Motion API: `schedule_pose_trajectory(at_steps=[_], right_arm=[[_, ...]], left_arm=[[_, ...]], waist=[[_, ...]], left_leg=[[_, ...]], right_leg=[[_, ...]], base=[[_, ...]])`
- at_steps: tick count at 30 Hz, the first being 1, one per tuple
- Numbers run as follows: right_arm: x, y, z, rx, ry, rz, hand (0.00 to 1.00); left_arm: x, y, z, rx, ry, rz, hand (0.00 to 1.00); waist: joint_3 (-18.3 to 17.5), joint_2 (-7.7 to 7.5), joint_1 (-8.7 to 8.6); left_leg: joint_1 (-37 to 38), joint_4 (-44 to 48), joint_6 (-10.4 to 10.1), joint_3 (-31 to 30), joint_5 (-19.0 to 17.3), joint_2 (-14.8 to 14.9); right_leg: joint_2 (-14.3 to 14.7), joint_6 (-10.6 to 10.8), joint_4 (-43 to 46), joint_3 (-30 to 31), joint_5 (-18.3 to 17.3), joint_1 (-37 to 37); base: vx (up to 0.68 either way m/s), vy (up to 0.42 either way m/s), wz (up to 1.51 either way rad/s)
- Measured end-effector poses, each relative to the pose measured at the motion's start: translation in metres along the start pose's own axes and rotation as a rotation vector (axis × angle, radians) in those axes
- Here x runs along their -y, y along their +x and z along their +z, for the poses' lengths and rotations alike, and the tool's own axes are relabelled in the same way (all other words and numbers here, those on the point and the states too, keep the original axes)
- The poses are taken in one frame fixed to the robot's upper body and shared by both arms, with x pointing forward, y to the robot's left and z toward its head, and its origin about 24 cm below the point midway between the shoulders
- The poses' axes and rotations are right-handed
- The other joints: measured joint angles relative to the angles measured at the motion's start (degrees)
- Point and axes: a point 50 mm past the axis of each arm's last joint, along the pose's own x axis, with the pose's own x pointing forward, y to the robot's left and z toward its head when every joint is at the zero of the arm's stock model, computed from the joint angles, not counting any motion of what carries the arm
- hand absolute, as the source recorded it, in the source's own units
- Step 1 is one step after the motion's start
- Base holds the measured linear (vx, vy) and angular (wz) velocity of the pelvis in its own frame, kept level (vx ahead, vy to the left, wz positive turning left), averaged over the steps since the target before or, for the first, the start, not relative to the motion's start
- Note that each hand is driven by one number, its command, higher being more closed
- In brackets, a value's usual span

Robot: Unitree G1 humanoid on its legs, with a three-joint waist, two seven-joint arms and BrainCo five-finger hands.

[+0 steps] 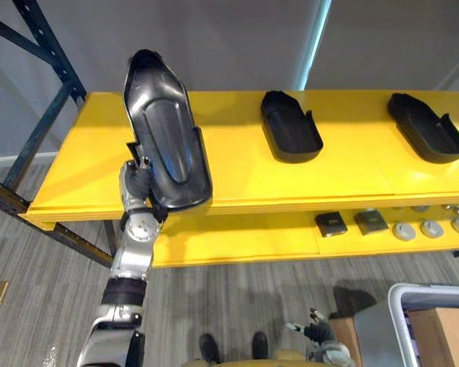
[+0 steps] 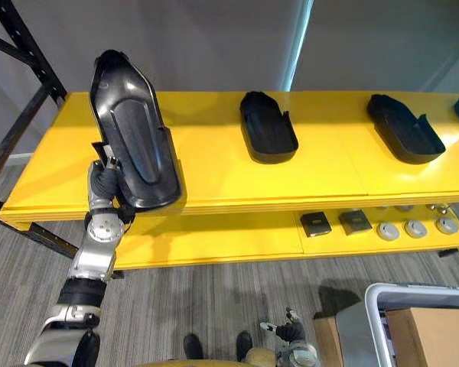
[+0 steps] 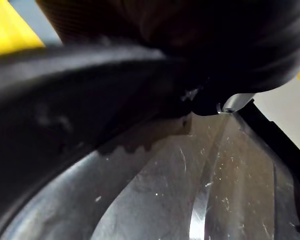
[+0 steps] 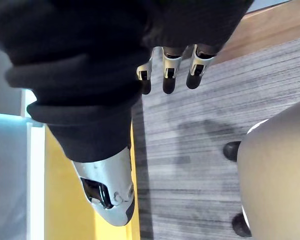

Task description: Walk over and take plastic housings, then place them on the shelf

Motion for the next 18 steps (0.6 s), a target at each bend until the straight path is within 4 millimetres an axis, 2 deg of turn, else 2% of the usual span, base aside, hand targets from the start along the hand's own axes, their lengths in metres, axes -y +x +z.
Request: schedule_pose_trajectory(at_steps=[2, 9, 16, 18], right_arm=[[0.0, 0.0, 0.001, 0.005, -0.001, 0.001, 0.0], [-0.006, -0.002, 0.017, 0.086, -0.01, 0.023, 0.0], [-0.015, -0.01, 0.03, 0.181, 0.001, 0.056, 0.0], [-0.017, -0.011, 0.033, 0.197, 0.011, 0.066, 0.0]], left_arm=[[0.001, 0.004, 0.006, 0.004, -0.005, 0.002, 1.0], [0.006, 0.028, 0.064, 0.148, -0.053, 0.018, 1.0], [-0.008, 0.053, 0.113, 0.252, -0.078, 0.074, 1.0], [-0.013, 0.056, 0.121, 0.27, -0.084, 0.09, 1.0]], waist=[[0.1, -0.09, 0.06], [2.9, -0.99, 0.26], [4.1, -1.24, 0.49], [4.1, -1.2, 0.55]], left_leg=[[-1.1, 0.0, 0.0, 0.7, 0.1, 0.4], [-5.4, 0.4, 0.5, 3.3, 1.0, 0.9], [-7.4, 0.4, 0.4, 4.9, 0.6, 1.4], [-7.8, 0.4, 0.4, 5.3, 0.6, 1.5]], right_leg=[[0.2, -0.2, -0.1, 0.6, 0.6, -1.3], [0.8, -0.3, -0.2, 3.5, 2.9, -6.5], [1.1, -0.2, 0.0, 4.9, 3.8, -9.2], [1.2, -0.3, 0.0, 5.1, 3.9, -9.6]], base=[[-0.02, -0.01, -0.2], [-0.05, 0.008, -0.2], [-0.03, 0.006, -0.11], [0.01, -0.007, -0.09]])
